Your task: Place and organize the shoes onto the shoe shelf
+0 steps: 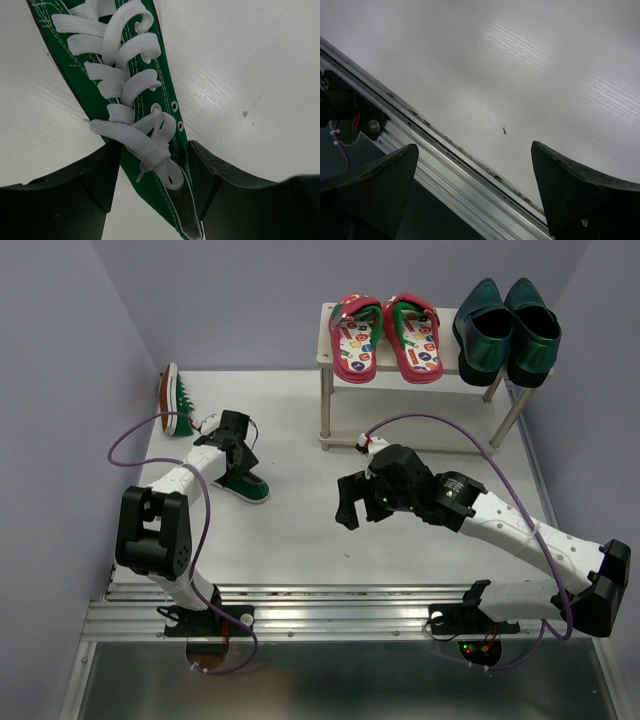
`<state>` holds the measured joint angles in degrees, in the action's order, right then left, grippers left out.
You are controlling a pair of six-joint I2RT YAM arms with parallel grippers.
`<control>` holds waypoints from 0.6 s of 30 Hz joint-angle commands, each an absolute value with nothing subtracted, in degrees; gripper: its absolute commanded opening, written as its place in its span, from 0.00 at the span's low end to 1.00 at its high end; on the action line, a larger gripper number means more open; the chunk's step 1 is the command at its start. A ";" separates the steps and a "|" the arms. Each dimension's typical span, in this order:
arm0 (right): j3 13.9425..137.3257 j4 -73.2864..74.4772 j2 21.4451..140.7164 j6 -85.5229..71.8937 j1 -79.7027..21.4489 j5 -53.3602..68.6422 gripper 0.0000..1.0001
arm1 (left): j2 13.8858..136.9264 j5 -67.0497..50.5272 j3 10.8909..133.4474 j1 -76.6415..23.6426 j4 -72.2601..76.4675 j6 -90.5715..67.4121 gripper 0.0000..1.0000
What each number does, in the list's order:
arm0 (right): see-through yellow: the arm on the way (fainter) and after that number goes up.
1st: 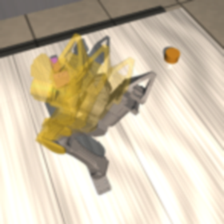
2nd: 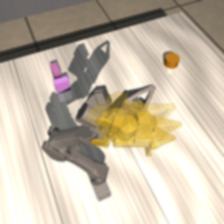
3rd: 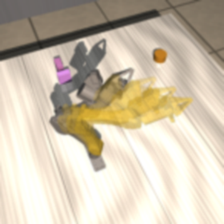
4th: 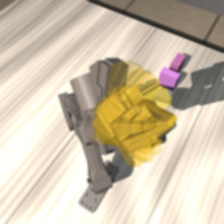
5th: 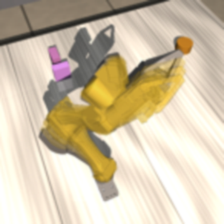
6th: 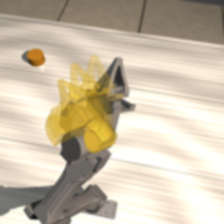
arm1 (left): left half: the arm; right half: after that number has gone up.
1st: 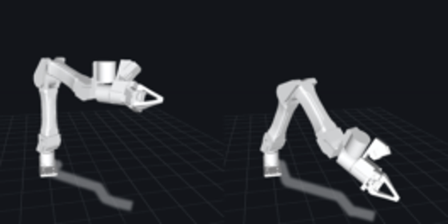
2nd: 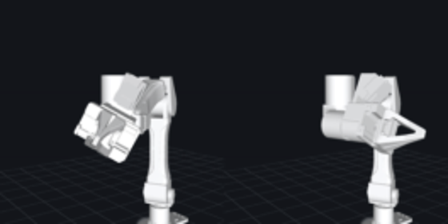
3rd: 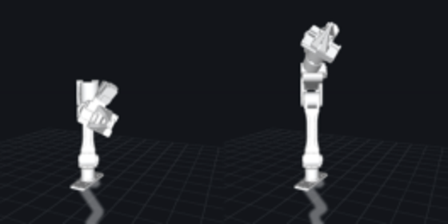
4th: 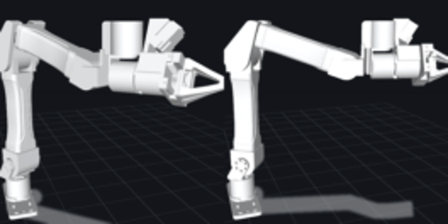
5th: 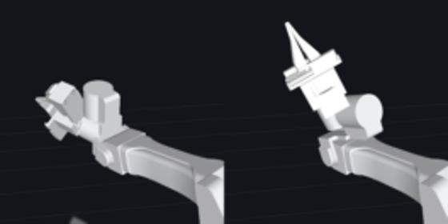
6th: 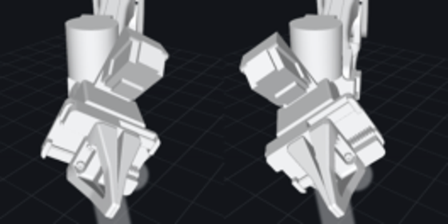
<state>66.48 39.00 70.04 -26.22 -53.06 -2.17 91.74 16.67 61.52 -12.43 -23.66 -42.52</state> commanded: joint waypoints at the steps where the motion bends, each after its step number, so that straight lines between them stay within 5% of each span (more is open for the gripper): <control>1: 66.00 36.48 68.55 -26.90 -53.09 -3.25 1.00 | 92.19 18.46 60.21 -12.83 -20.66 -43.95 0.66; 3: 66.18 36.56 68.82 -26.72 -53.09 -3.34 1.00 | 92.55 17.93 59.94 -12.92 -20.48 -43.86 0.54; 6: 66.53 36.74 69.26 -26.46 -53.09 -3.69 1.00 | 92.02 17.32 59.33 -13.71 -19.78 -43.77 0.25; 7: 66.45 36.65 69.34 -26.54 -53.09 -3.87 1.00 | 91.41 16.88 58.98 -13.88 -19.60 -43.77 0.04; 8: 66.45 36.56 69.35 -26.63 -53.09 -4.04 1.00 | 91.41 16.53 58.97 -14.23 -19.69 -43.77 0.00; 18: 65.13 37.18 67.68 -29.44 -53.09 -9.31 1.00 | 80.86 13.36 53.00 -31.36 -22.23 -47.45 0.00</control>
